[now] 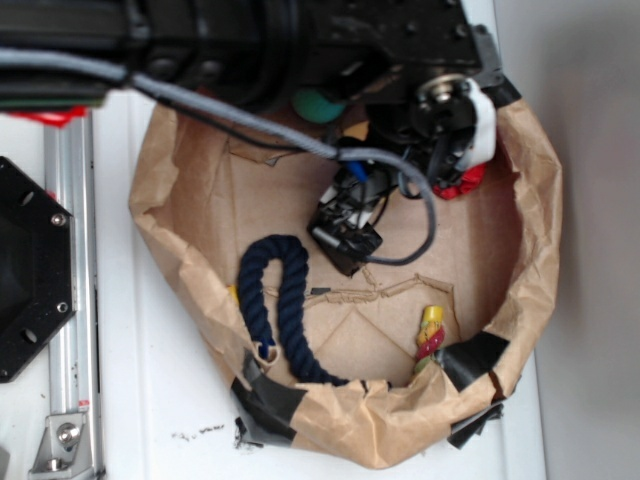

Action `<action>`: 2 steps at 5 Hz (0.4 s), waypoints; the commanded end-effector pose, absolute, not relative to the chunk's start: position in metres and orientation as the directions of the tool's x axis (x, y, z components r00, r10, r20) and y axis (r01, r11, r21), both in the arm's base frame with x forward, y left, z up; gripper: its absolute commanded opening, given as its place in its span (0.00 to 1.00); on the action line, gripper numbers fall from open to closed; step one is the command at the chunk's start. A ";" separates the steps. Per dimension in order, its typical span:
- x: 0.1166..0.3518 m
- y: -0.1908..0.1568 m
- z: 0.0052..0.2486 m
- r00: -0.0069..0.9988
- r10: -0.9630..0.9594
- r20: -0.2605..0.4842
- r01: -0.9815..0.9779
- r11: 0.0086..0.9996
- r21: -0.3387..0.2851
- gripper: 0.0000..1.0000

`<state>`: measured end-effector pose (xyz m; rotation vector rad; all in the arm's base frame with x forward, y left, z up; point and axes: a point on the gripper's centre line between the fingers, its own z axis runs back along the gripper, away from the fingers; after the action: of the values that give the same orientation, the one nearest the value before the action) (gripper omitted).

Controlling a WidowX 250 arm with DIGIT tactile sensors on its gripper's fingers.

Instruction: Grab the green sponge.

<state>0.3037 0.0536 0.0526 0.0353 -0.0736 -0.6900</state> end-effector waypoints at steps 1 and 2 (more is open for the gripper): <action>0.301 0.048 0.022 0.712 -0.701 -0.044 0.701 0.707 0.091 1.00; 0.289 0.049 0.019 0.674 -0.734 -0.076 0.738 0.670 0.073 1.00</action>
<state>0.2916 0.0549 0.0180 0.0998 0.0418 -0.8008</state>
